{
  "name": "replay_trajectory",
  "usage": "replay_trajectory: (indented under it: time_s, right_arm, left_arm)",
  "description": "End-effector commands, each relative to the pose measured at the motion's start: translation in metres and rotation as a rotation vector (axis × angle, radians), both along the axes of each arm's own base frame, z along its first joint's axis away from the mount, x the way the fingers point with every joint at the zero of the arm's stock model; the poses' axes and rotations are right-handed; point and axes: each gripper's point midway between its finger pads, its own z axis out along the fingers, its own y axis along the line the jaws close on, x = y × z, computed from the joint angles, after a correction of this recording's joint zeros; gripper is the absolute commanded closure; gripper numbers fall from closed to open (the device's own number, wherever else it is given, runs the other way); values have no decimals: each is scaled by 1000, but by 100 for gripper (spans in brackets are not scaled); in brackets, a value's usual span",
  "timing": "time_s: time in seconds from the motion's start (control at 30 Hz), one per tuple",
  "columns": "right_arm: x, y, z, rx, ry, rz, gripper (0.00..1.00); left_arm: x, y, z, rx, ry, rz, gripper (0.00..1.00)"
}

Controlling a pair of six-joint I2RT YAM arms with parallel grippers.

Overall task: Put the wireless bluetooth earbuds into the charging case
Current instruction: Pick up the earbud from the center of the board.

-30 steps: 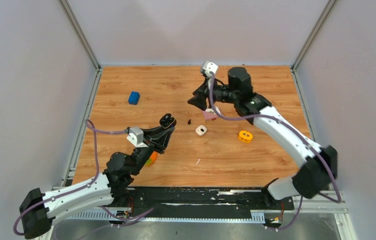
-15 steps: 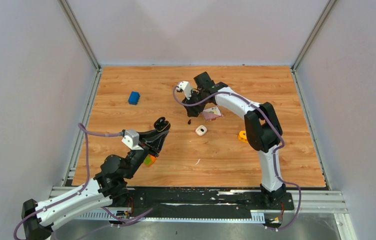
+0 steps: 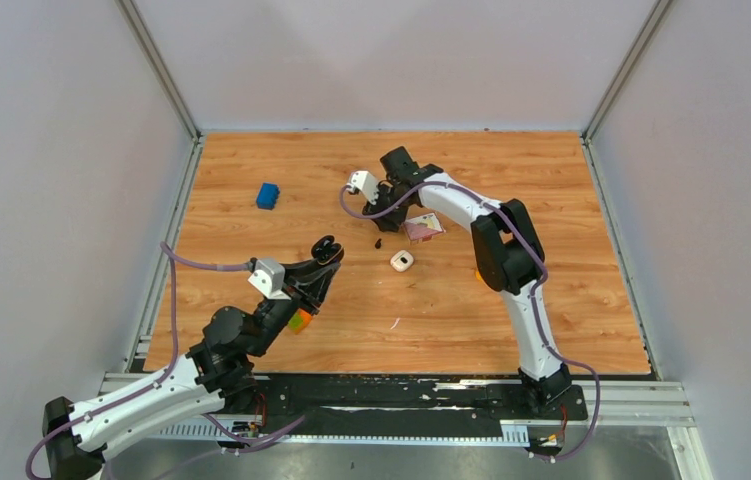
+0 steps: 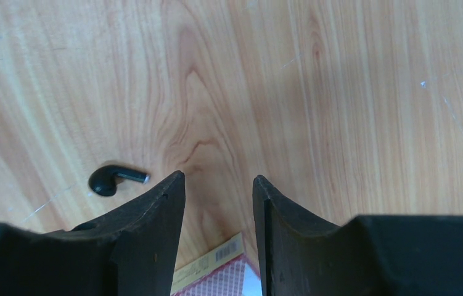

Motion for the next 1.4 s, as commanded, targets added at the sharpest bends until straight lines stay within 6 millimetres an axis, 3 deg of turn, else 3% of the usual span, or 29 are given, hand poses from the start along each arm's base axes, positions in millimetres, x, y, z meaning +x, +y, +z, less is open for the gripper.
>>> replay_trajectory:
  time_s: [0.0, 0.17, 0.47, 0.67, 0.93, 1.2, 1.37]
  right_arm:
    - [14, 16, 8, 37, -24, 15, 55]
    - [3, 18, 0, 45, 35, 28, 56]
    - [-32, -10, -12, -47, 104, 78, 56]
    - [-55, -15, -11, -36, 157, 93, 56]
    - [-53, -3, -4, 13, 142, 114, 56]
    - [-67, 15, -5, -34, 112, 371, 57]
    - [-63, 14, -14, -83, 70, 463, 58]
  left_arm:
    - [-3, 2, 23, -27, -43, -4, 100]
    - [-3, 3, 24, -27, -45, -3, 100]
    - [-4, 3, 24, -31, -53, -9, 100]
    - [-4, 1, 21, -37, -50, -13, 100]
    - [-3, 1, 19, -34, -47, -11, 100]
    - [-3, 4, 19, -27, -48, -1, 100]
    - [-3, 5, 19, -24, -46, 1, 100]
